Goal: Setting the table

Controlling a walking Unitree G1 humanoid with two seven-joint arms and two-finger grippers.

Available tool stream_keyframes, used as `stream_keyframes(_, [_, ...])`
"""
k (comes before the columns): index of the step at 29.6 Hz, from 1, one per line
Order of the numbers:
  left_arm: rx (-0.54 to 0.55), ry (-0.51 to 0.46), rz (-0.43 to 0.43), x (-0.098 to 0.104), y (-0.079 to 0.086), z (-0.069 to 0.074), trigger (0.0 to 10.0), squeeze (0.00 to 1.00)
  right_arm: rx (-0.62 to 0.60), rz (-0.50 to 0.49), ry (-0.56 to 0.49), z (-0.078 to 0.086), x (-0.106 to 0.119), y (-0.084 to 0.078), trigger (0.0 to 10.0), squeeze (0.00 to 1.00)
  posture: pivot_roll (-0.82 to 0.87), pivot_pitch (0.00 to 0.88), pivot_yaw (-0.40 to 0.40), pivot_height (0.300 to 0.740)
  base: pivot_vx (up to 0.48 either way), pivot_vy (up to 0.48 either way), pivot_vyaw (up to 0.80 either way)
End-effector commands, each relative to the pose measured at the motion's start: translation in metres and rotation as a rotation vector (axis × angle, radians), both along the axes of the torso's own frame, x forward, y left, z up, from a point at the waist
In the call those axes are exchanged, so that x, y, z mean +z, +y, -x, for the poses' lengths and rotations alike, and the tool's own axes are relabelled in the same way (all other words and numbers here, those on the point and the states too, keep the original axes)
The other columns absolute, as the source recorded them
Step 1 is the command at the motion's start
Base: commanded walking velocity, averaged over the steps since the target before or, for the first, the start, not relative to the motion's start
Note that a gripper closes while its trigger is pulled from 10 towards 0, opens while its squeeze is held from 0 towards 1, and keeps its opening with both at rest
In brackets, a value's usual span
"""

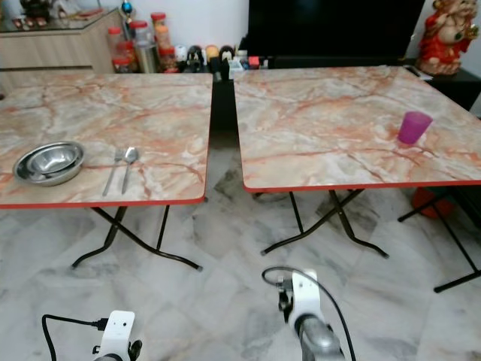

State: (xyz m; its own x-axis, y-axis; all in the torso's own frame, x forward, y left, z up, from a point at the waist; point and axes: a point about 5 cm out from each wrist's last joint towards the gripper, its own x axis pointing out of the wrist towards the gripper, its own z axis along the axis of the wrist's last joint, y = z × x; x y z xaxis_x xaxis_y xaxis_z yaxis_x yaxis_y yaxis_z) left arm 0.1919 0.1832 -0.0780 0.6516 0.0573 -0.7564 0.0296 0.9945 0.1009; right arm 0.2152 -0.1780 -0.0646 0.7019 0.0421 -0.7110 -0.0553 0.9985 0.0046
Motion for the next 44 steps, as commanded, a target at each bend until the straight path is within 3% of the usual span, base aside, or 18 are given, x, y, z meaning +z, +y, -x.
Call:
stream_keyframes(1, [0.008, -0.002, 0.002, 0.002, 0.002, -0.003, 10.0, 0.0, 0.014, 0.015, 0.034, 0.004, -0.003, 0.002, 10.0, 0.0, -0.06, 0.0, -0.009, 0.736, 0.0, 0.0, 0.0])
stream_keyframes(13, [0.018, 0.003, -0.014, 0.001, 0.006, -0.001, 10.0, 0.0, -0.048, 0.006, 0.096, 0.02, -0.013, 0.001, 10.0, 0.0, -0.05, 0.0, -0.006, 0.736, 0.168, 0.0, 0.0])
stream_keyframes(35, [0.022, 0.005, -0.009, 0.001, 0.004, -0.001, 10.0, 0.0, -0.053, 0.026, 0.106, 0.019, -0.013, 0.0, 10.0, 0.0, -0.06, 0.0, -0.013, 0.736, 0.311, 0.0, 0.0])
stream_keyframes(44, [0.008, 0.017, -0.003, -0.001, 0.002, 0.002, 10.0, 0.0, -0.018, 0.027, 0.134, 0.024, -0.016, 0.001, 10.0, 0.0, -0.06, 0.0, -0.018, 0.736, 0.0, 0.0, 0.0])
